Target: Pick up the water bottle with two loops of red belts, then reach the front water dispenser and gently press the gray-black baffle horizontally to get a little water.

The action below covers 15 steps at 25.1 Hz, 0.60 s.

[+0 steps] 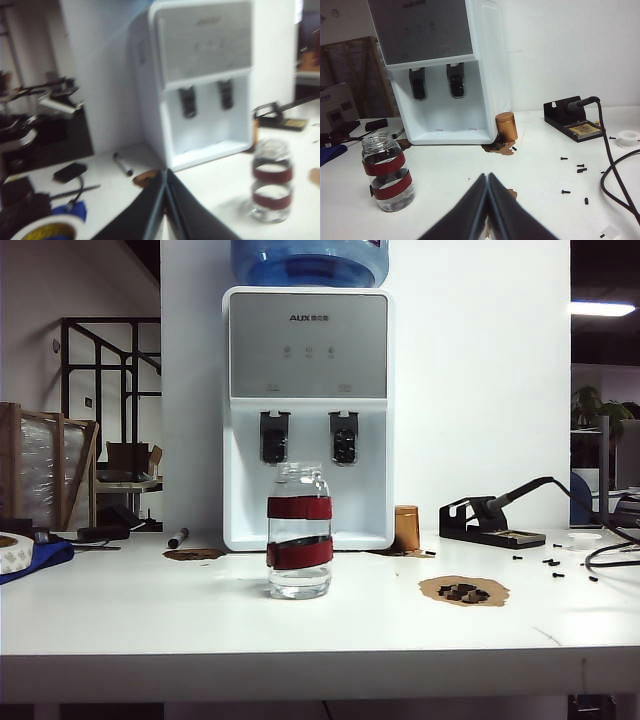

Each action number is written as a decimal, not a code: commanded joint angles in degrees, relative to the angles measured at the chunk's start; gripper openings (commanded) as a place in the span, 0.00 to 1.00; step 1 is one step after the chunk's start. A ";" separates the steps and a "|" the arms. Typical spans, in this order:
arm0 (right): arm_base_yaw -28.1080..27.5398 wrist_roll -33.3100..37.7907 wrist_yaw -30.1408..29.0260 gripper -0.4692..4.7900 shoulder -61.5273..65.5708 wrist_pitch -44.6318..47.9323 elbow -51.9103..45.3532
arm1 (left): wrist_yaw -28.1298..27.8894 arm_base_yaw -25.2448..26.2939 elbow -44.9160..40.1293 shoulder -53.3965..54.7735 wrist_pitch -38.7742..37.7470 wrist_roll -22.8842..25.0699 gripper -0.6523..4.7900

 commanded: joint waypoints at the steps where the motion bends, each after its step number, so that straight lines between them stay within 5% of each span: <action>1: 0.09 2.19 -1.42 0.09 -0.02 3.23 -0.20 | 2.62 -0.07 6.01 2.36 -5.38 -1.20 0.11; 5: 0.09 3.02 -1.31 0.09 0.00 20.06 0.37 | 0.48 -0.07 12.90 7.67 -8.50 -3.06 0.11; 9: 0.09 2.05 -4.63 0.09 1.33 12.63 8.72 | 0.28 -0.07 17.25 17.03 -3.80 -3.04 0.11; 12: 0.04 -0.22 -4.92 0.09 12.74 11.72 18.36 | 5.11 -0.09 17.81 32.22 4.55 -3.04 0.11; 15: 0.04 -0.87 -16.68 0.09 26.53 11.58 27.39 | 7.54 -0.11 17.57 47.43 13.22 -3.04 0.11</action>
